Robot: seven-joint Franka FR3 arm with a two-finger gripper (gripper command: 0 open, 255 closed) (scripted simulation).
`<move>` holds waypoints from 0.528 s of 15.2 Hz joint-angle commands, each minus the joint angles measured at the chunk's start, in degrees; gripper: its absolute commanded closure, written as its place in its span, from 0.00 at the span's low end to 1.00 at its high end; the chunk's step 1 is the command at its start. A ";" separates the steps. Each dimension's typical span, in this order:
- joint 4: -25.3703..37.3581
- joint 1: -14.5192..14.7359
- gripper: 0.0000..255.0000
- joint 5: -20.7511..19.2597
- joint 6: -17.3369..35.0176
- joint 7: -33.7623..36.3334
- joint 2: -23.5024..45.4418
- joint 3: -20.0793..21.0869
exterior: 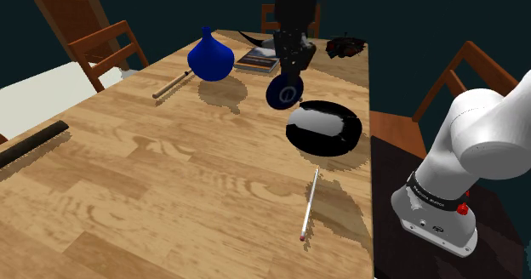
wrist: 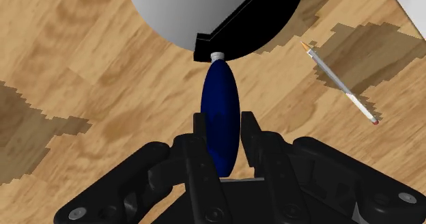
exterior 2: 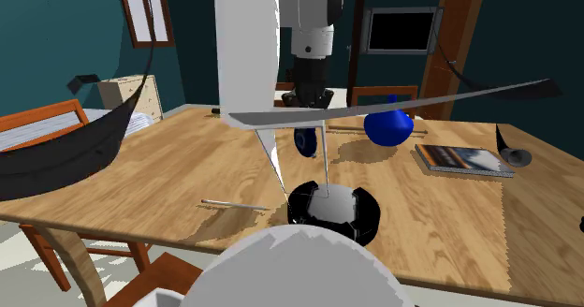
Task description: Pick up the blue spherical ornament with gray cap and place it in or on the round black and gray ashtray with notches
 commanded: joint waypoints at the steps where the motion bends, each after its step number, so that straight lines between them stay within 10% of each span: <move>1: -3.38 -0.23 1.00 0.13 -0.72 -2.24 -3.93 -1.80; 8: -11.80 -0.95 1.00 -1.05 -3.30 -7.77 -14.41 -6.84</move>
